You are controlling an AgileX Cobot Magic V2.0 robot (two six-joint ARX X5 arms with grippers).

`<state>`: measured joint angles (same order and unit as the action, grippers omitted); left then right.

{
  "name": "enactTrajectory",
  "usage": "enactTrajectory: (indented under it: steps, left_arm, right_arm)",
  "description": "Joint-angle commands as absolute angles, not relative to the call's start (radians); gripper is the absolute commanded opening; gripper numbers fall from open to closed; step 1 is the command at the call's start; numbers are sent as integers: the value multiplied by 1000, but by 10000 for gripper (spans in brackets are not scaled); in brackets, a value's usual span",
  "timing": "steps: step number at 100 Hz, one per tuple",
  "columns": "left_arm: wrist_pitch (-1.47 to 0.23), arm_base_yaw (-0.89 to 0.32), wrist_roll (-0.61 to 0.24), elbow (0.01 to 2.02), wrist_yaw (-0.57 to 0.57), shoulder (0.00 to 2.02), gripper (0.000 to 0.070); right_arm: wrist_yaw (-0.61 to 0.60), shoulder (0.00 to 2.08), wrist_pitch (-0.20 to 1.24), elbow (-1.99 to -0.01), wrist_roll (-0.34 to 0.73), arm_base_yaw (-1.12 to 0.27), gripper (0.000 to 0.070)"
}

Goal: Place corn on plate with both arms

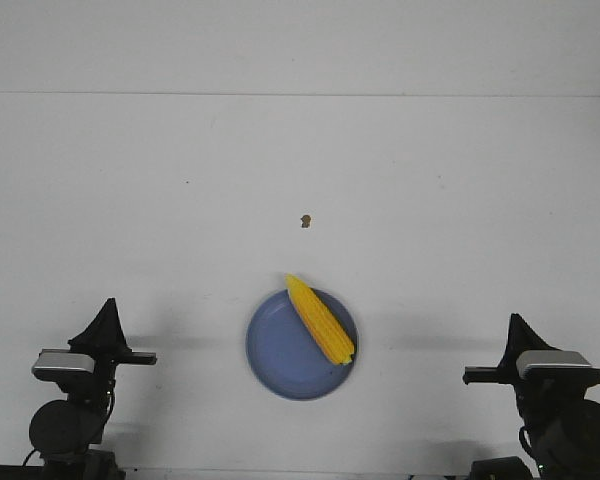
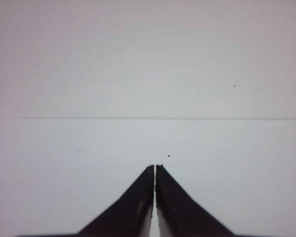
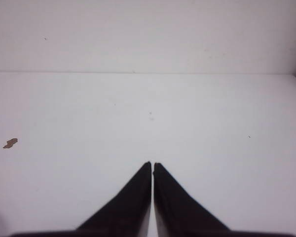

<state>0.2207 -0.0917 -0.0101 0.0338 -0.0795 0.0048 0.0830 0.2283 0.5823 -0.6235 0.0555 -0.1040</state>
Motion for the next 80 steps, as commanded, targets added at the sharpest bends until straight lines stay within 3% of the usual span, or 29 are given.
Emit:
enactTrajectory:
  steps: [1,80]
  left_arm:
    - [232,-91,-19,14,-81,3,12]
    - [232,-91,-19,14,-81,3,12]
  right_arm:
    - [87,229,569,-626,49,-104,12]
    - [86,197,547,-606,27,-93,12]
